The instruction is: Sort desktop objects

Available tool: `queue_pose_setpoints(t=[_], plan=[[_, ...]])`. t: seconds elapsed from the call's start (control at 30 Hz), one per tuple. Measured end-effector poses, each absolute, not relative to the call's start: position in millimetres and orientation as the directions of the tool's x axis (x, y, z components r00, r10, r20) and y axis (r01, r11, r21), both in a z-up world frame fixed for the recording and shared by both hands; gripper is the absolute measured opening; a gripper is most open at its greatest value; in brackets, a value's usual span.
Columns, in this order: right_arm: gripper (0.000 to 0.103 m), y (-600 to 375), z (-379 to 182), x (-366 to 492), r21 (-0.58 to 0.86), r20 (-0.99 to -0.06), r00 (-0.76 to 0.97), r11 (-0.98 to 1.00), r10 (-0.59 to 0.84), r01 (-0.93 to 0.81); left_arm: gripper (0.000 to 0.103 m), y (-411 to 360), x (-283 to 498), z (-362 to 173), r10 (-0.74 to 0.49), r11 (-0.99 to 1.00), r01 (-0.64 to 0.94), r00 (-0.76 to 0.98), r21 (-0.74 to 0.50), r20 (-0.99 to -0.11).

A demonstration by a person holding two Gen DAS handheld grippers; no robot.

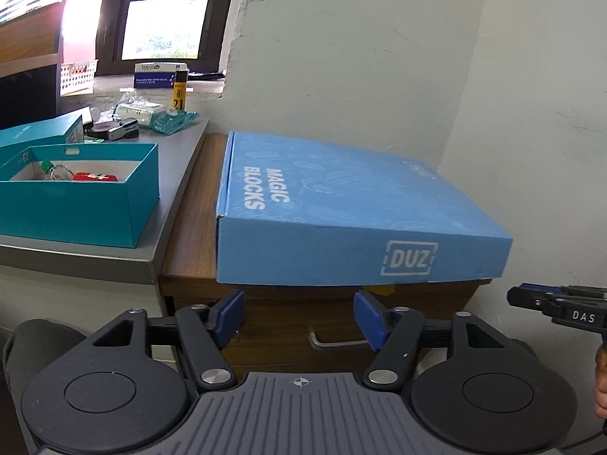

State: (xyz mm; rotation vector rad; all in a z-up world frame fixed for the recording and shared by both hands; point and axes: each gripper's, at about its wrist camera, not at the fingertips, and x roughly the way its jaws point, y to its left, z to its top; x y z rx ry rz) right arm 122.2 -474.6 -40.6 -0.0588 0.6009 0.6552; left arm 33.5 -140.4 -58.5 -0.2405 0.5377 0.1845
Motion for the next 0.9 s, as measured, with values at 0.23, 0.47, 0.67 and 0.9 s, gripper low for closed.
queue_pose_setpoints(t=[0.23,0.47,0.67,0.9], plan=[[0.052,-471,-34,101,0.113,-0.516,0.627,0.772,0.584,-0.626,0.081,-162,23,-54,0.131,0.967,-0.223,0.85,-0.122,-0.511],[0.068,-470,-29,81,0.098,-0.495,0.625,0.753,0.604,-0.65,0.094,-183,15,-53,0.135,0.976,-0.203,0.852,-0.081,-0.506],[0.088,-475,-27,64,0.089,-0.47,0.635,0.749,0.612,-0.656,0.101,-194,10,-55,0.143,0.976,-0.207,0.851,-0.072,-0.506],[0.103,-482,-23,47,0.06,-0.456,0.643,0.742,0.615,-0.667,0.103,-210,7,-60,0.169,0.974,-0.223,0.84,-0.045,-0.516]])
